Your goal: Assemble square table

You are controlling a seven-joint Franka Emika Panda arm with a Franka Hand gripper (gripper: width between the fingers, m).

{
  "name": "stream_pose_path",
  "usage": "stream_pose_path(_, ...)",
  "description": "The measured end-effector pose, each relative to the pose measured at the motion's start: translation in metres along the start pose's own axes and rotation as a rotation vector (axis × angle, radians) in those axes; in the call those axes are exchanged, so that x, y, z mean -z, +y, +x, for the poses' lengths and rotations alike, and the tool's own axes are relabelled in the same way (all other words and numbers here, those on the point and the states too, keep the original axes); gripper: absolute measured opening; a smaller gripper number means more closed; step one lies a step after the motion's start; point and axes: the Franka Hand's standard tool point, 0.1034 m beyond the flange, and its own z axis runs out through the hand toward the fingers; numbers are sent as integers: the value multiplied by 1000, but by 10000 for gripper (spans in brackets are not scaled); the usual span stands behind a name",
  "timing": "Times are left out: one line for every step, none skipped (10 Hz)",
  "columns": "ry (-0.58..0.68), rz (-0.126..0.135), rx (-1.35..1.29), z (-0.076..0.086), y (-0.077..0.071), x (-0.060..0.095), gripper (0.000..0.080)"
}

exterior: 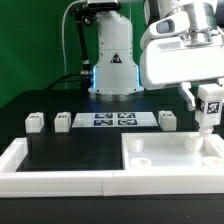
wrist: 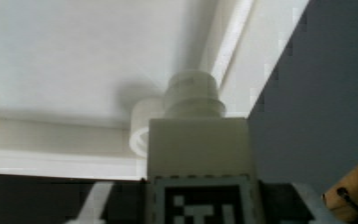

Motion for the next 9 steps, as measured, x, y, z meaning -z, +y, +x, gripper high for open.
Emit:
stream_pose_path(7, 1, -4, 14, 4, -4, 290)
stream_pose_path(8, 4, -7, 25, 7, -7, 290)
stream_pose_path(14, 5, -11, 34, 8, -10, 290)
stream_pose_path(22, 6, -10, 41, 11, -18, 290)
stream_pose_path(22, 4, -4, 42, 14, -29, 290)
stream_pose_path(21, 4, -6, 38, 14, -35, 290)
stream_pose_path(20, 3, -7, 34, 14, -39, 290)
stream_pose_path(17, 3, -8, 33, 15, -41, 290)
stream_pose_path(15, 3, -8, 31, 15, -42, 290)
